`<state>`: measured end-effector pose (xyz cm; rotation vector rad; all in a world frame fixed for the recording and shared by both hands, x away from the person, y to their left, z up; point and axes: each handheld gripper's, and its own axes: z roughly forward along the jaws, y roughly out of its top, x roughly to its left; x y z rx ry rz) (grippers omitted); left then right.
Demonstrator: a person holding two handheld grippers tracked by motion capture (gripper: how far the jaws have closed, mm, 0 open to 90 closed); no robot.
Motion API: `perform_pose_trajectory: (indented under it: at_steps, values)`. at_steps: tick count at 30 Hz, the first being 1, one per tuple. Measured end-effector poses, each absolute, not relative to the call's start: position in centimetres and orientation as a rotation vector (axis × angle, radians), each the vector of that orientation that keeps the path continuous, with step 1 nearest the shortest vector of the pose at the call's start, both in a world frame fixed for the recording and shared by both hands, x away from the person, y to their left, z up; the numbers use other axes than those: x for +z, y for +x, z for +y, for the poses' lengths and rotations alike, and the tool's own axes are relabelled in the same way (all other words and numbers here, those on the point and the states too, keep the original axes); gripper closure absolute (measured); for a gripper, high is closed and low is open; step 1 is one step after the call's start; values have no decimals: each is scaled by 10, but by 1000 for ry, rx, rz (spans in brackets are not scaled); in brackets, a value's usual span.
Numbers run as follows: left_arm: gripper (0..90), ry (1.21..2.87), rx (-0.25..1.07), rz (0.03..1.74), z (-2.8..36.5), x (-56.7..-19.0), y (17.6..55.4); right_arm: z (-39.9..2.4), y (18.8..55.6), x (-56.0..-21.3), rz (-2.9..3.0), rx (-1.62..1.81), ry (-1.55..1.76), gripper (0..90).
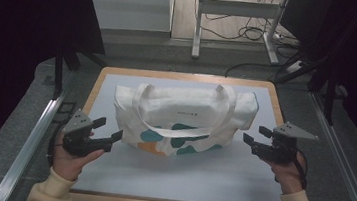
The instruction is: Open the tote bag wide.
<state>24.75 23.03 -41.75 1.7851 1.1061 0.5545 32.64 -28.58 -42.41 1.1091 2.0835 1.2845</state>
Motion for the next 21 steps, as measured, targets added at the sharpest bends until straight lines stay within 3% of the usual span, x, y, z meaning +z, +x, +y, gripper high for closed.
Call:
perform_pose_trajectory:
  at_steps: [6,12,21]
  values:
    - [266,1796,508,1099,223,-418,269,-281,349,-418,2097,1285,1104,318]
    - [342,1804,445,1092,216,-424,280,-273,357,-417,2110,1298,1098,318]
    - [571,1830,432,1065,212,-427,282,-274,364,-421,2129,1342,1121,335]
